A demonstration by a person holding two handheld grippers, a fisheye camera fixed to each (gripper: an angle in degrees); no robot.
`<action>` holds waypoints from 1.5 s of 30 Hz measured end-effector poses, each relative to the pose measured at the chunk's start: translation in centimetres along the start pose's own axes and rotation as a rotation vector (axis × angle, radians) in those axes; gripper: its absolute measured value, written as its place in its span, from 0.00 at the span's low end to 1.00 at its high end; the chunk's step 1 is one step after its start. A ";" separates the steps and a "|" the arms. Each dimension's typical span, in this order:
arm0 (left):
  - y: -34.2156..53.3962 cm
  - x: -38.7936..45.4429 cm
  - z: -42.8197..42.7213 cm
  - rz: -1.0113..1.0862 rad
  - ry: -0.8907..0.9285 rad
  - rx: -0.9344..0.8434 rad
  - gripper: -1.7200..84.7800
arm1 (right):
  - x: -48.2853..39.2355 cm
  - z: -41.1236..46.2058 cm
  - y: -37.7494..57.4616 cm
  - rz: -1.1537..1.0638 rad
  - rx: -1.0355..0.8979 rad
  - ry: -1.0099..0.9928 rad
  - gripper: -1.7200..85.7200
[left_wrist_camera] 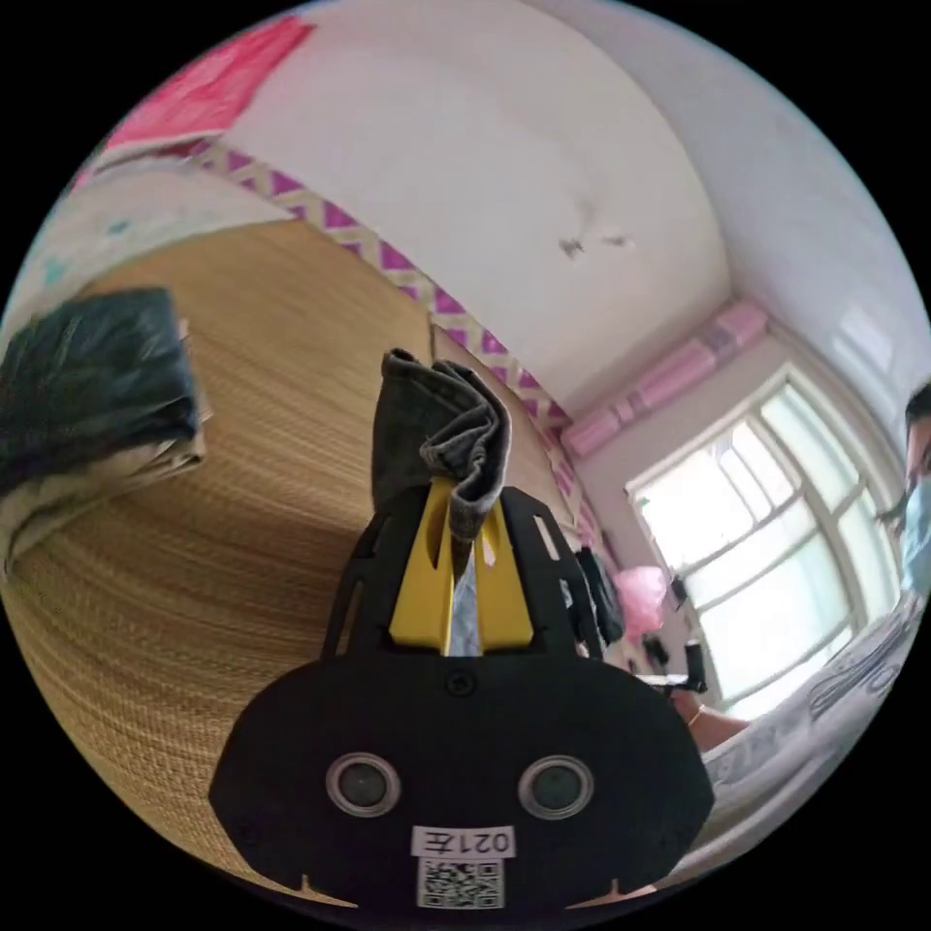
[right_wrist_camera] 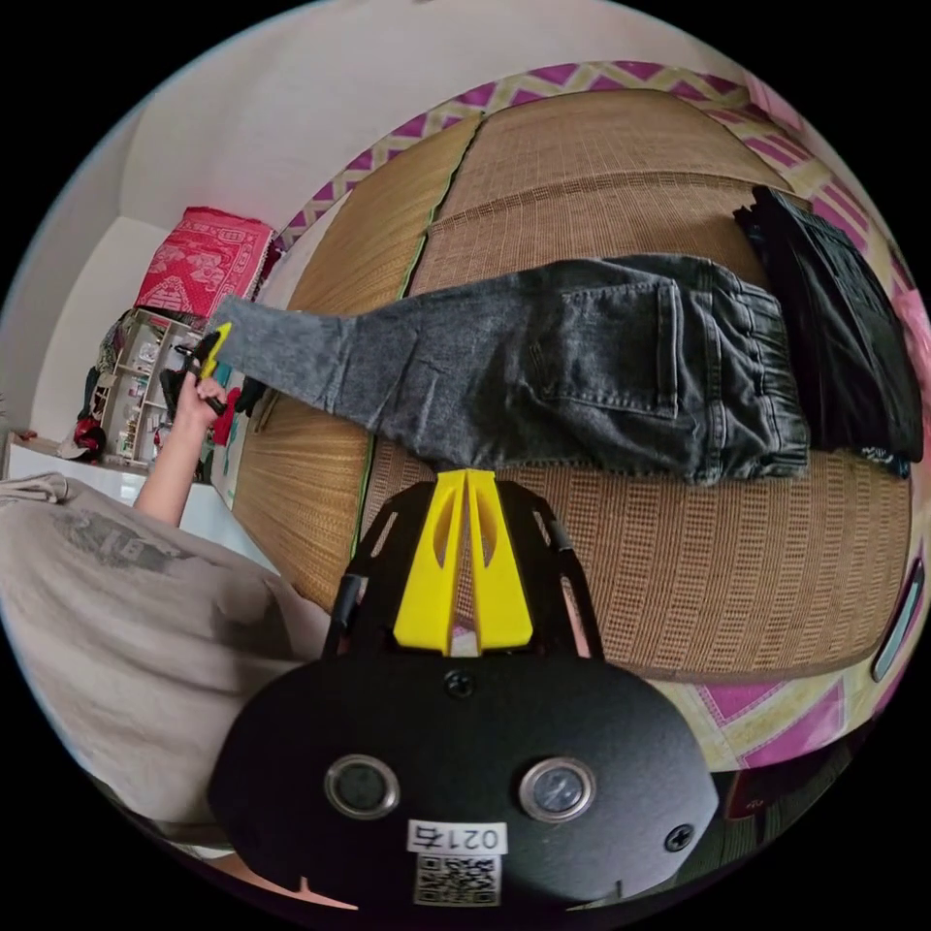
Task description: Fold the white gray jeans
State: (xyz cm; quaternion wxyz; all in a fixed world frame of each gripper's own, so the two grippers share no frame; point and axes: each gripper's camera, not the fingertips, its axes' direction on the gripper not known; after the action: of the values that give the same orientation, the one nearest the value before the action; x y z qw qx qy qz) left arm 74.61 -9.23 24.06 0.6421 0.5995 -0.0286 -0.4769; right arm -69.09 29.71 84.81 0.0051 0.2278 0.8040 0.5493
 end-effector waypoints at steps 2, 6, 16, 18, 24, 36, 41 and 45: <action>0.8 7.0 4.5 0.096 -0.017 -0.061 0.01 | 0.8 0.6 1.7 0.011 0.001 -0.008 0.01; 6.3 17.4 18.9 0.220 -0.090 -0.267 0.03 | 2.7 1.2 5.6 0.055 0.026 -0.037 0.01; 14.3 19.4 36.3 0.206 -0.040 -0.600 0.19 | 6.6 1.0 14.7 0.163 0.065 -0.079 0.01; 14.1 21.2 38.0 0.254 0.014 -0.643 0.25 | 7.6 1.2 15.5 0.188 0.076 -0.107 0.01; 12.5 18.7 39.1 0.044 0.115 -0.598 0.22 | 11.9 1.8 15.3 0.376 0.258 -0.258 0.02; 11.7 18.2 30.8 -0.021 0.542 -0.548 0.12 | 15.6 7.9 14.8 0.939 0.701 -0.601 0.17; 12.6 17.6 24.1 0.020 0.481 -0.544 0.10 | 14.0 8.4 12.3 0.948 0.727 -0.622 0.12; 13.6 15.8 19.3 0.044 0.417 -0.553 0.09 | 7.8 3.8 8.0 0.823 0.655 -0.359 0.09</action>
State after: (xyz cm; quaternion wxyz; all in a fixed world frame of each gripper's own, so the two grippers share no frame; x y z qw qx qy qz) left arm 79.32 -36.18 31.86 0.7824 0.4865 0.2208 -0.3199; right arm -72.23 38.35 92.31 -0.1440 0.6030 0.7638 0.1795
